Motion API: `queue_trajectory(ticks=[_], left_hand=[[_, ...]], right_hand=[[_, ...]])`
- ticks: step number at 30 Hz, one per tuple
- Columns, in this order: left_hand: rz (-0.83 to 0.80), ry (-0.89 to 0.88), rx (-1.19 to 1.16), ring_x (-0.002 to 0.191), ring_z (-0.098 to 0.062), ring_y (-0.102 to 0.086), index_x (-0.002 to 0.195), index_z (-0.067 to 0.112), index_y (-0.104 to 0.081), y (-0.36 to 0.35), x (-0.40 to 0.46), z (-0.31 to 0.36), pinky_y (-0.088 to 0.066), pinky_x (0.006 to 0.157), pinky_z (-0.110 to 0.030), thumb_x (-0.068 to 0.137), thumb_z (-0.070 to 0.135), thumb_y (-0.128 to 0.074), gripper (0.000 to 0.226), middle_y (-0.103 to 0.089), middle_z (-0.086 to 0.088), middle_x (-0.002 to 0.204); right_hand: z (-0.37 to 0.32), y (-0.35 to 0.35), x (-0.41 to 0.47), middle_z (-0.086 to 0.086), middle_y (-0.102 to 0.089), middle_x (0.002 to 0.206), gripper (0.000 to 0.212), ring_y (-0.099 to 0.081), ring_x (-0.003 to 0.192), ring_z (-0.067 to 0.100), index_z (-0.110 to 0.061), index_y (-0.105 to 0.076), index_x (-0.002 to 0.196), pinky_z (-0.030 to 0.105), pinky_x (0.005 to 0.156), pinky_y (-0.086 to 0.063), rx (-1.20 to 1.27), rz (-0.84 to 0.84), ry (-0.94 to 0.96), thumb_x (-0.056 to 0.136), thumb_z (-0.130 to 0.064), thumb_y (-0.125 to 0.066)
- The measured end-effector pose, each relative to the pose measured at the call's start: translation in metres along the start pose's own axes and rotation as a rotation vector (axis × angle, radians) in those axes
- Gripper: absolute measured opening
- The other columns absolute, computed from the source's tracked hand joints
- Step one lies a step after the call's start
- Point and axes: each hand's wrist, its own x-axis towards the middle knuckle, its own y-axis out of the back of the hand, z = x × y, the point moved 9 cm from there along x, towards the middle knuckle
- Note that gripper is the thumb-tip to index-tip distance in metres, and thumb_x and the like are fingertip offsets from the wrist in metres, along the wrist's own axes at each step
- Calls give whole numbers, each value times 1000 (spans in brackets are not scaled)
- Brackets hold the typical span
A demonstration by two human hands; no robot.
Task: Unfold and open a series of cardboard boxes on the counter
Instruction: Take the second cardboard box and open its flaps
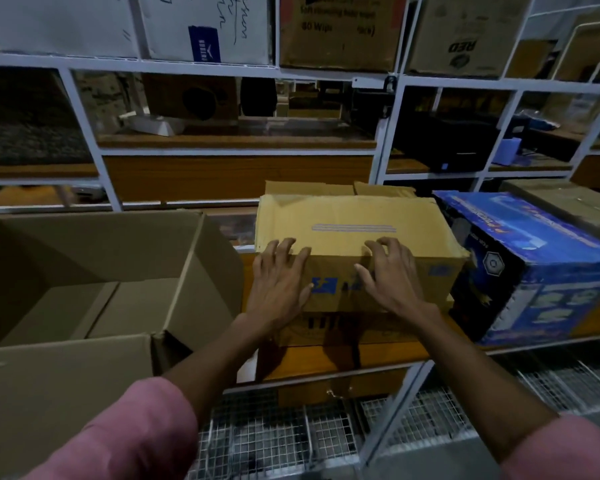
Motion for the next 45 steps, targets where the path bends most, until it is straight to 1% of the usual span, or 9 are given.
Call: queue_trajectory(ticks=[8, 18, 24, 26, 31, 35, 39, 43, 45], left_hand=[[-166, 28, 96, 151, -34, -8, 157, 30, -12, -33, 33, -9, -1, 120, -63, 99, 64, -33, 70, -16, -8, 163], [-13, 74, 160, 139, -32, -35, 147, 30, -40, -44, 66, -18, -25, 111, -60, 100, 60, -30, 57, -42, -6, 150], [140, 150, 163, 105, -27, -54, 108, 24, -66, -17, 93, -23, -38, 88, -47, 100, 55, -31, 48, -62, -4, 113], [143, 167, 151, 104, -27, -55, 109, 22, -67, -11, 106, -25, -38, 87, -46, 99, 55, -30, 51, -64, -3, 112], [117, 217, 92, 139, -33, -33, 140, 21, -47, 15, 143, -28, -31, 106, -54, 98, 56, -38, 55, -46, -8, 147], [183, 161, 222, 138, -33, -37, 135, 20, -52, 72, 178, -10, -24, 111, -59, 101, 55, -30, 54, -51, -9, 142], [228, 191, 278, 115, -31, -56, 116, 18, -63, 136, 184, 11, -27, 103, -56, 104, 49, -27, 49, -59, -11, 123], [225, 162, 240, 103, -29, -58, 104, 19, -62, 170, 170, 26, -35, 97, -52, 103, 48, -34, 40, -62, -8, 100], [115, 156, 124, 87, -23, -58, 94, 16, -60, 162, 161, 26, -47, 83, -44, 103, 45, -41, 35, -57, -2, 89]], right_hand=[[7, -39, 39, 6, -30, 157, 48, -24, 145, 28, -29, -37, 147, 48, 117, -17, 36, -167, 110, 103, -47, -39], [22, -54, 127, 7, -47, 137, 52, -40, 126, 30, -30, -56, 131, 49, 101, -30, 96, -242, 103, 99, -61, -29], [18, -94, 195, 12, -17, 164, 76, -12, 149, 38, -29, -15, 157, 59, 115, -12, 55, -431, 83, 95, -72, -23], [16, -96, 213, 16, -26, 160, 77, -18, 148, 37, -26, -17, 156, 60, 114, -12, 68, -450, 68, 95, -72, -22], [5, -28, 234, 10, -65, 116, 53, -58, 108, 31, -20, -63, 116, 56, 100, -38, 133, -141, 108, 100, -60, -30], [2, 65, 228, 10, -68, 85, 41, -56, 72, 23, -22, -65, 85, 37, 68, -47, 217, 126, 154, 103, -49, -40], [-11, 117, 213, 11, -68, 95, 39, -63, 82, 24, -14, -72, 107, 39, 72, -54, 209, -111, 180, 102, -45, -48], [-20, 124, 184, 6, -68, 95, 31, -64, 81, 17, -18, -69, 100, 30, 60, -46, 188, -371, 86, 101, -43, -51], [-23, 112, 161, 8, -73, 92, 25, -70, 79, 22, -16, -67, 101, 33, 63, -54, 342, -536, -17, 101, -36, -53]])
